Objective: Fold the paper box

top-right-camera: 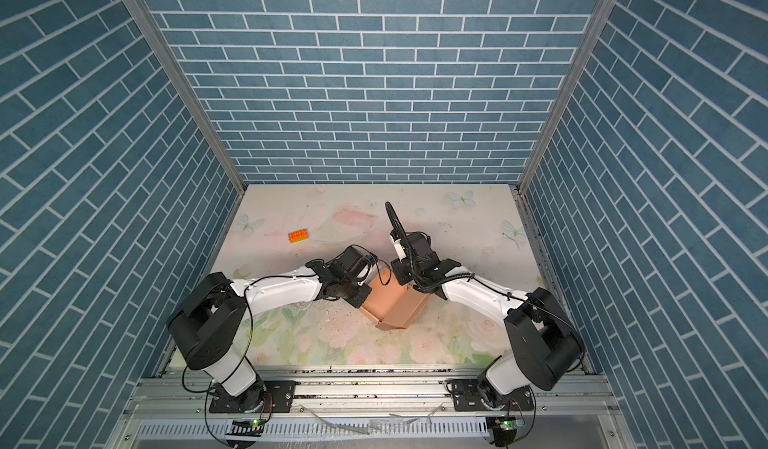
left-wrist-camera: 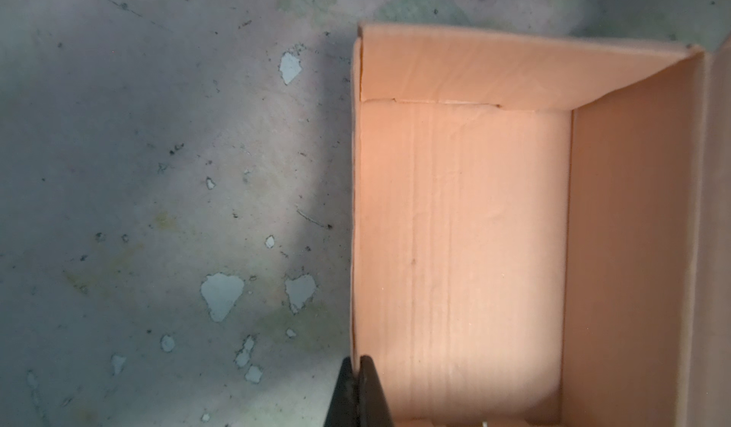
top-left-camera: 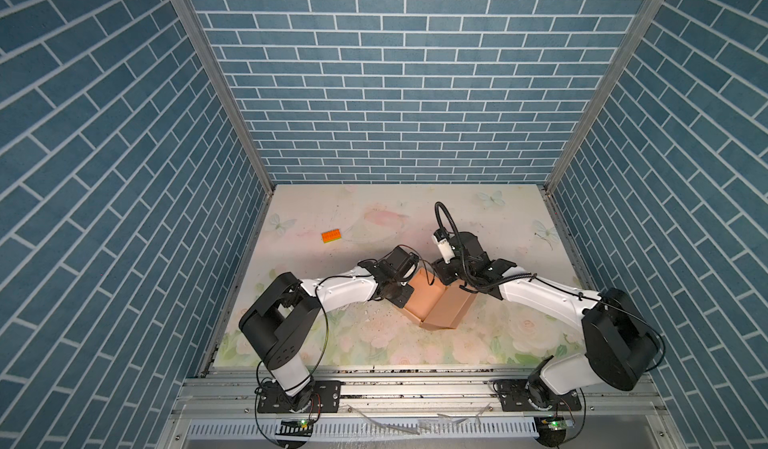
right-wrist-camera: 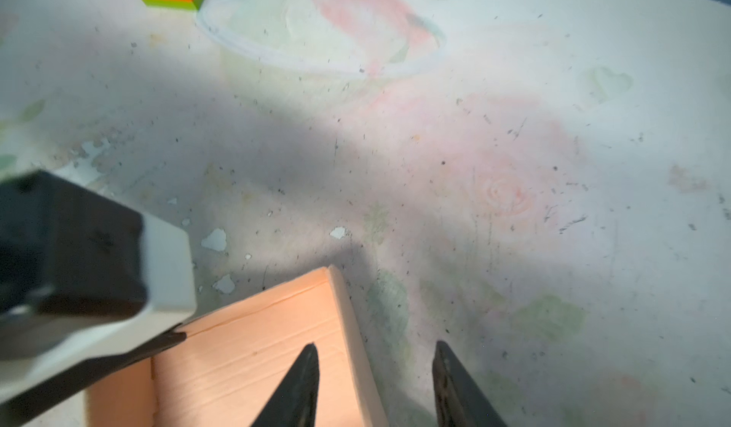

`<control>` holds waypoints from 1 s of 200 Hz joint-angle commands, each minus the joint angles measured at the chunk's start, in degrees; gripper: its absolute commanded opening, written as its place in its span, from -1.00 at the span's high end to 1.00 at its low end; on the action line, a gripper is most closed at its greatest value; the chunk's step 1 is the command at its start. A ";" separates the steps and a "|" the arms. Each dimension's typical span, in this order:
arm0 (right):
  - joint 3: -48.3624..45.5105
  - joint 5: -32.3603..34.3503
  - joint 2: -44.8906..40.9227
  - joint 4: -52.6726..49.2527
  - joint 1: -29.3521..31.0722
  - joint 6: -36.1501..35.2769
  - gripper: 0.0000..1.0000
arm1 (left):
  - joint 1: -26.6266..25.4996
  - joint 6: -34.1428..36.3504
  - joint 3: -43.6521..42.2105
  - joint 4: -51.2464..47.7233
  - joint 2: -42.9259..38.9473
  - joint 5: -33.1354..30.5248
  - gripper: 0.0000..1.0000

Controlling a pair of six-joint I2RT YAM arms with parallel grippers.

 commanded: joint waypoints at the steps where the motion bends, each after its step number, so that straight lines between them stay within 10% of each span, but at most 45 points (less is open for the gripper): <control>1: 3.10 4.83 -2.73 -5.31 -1.15 5.33 0.03 | -0.17 -2.85 1.16 -3.72 1.47 -3.65 0.91; 80: 10.86 12.59 -9.22 -24.90 -6.98 17.98 0.06 | 2.89 -14.26 2.32 -7.82 1.83 -8.82 0.91; 200: 8.02 -6.71 -11.58 -21.58 -9.66 36.00 0.03 | 3.42 -18.68 3.30 -7.04 2.48 -7.28 0.88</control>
